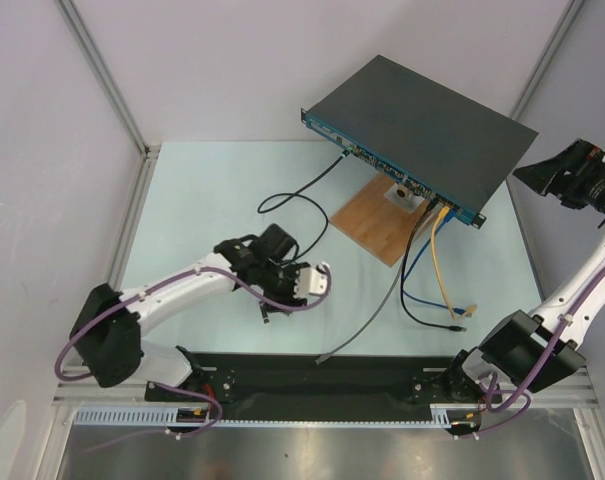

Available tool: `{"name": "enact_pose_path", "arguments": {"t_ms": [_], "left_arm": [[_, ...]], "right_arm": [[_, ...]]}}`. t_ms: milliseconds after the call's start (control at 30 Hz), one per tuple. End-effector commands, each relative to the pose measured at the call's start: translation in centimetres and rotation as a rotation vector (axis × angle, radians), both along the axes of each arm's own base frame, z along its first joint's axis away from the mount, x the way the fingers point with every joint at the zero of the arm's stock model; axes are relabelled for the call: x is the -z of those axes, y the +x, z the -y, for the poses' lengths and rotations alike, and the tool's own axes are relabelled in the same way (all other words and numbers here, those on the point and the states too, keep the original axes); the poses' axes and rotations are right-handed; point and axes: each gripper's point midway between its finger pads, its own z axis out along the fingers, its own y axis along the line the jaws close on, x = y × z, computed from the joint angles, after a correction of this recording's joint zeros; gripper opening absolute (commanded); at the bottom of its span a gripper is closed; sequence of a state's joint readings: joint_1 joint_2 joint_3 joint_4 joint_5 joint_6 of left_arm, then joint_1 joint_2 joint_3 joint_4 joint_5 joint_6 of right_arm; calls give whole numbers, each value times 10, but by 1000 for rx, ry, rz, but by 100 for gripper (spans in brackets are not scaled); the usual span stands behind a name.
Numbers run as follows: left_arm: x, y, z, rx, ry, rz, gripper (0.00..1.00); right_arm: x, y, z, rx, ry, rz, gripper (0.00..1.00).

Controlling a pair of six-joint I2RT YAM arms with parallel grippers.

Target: Insert the plug into the switch port

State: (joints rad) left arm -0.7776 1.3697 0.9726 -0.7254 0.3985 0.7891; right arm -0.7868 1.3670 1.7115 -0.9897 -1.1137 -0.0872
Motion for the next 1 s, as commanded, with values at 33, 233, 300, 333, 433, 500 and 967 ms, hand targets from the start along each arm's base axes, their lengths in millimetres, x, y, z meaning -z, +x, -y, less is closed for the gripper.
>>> {"name": "enact_pose_path", "arguments": {"t_ms": [33, 233, 300, 333, 433, 500, 967], "left_arm": [[31, -9, 3, 174, 170, 54, 58], [56, 8, 8, 202, 277, 116, 57], [62, 14, 9, 231, 301, 148, 57], [66, 16, 8, 240, 318, 149, 57], [76, 17, 4, 274, 370, 147, 54], [82, 17, 2, 289, 392, 144, 52], [102, 19, -15, 284, 516, 115, 25]], "right_arm": [[-10, -17, -11, -4, -88, 16, 100], [-14, -26, -18, -26, -129, 14, 100], [-15, -29, -20, -31, -136, 13, 100], [-15, -30, -20, -36, -150, 19, 100], [-15, -31, -20, -36, -161, 16, 100], [-14, -31, -20, -39, -162, 13, 100], [-21, -20, -21, -50, -160, 46, 100]]}}
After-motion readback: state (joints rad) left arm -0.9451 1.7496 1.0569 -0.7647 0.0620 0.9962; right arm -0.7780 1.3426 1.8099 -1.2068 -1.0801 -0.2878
